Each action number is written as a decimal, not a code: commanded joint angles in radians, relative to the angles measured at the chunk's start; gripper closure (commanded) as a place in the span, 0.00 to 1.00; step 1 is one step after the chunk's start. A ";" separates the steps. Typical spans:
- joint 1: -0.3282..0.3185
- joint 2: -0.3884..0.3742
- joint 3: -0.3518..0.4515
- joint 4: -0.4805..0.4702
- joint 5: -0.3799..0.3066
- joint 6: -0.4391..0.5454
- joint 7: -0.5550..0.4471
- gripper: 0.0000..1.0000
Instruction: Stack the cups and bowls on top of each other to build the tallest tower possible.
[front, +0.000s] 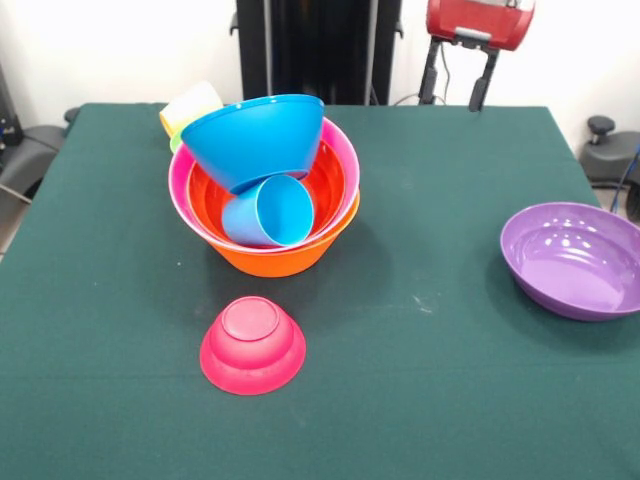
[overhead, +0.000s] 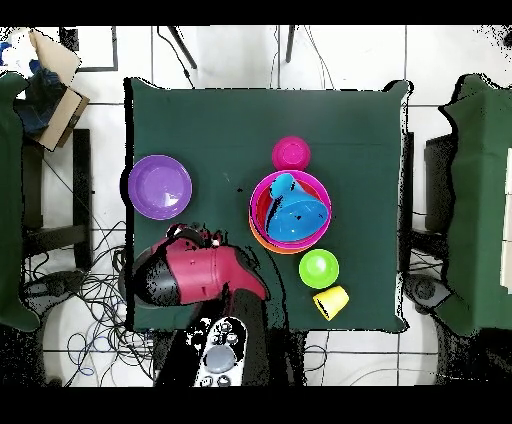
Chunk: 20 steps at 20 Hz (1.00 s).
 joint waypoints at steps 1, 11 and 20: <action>-0.195 -0.097 0.323 0.078 -0.094 -0.005 -0.221 0.00; -0.333 -0.029 0.424 -0.098 -0.137 0.164 -0.269 0.00; -0.324 0.029 0.457 -0.066 -0.228 0.177 -0.236 0.00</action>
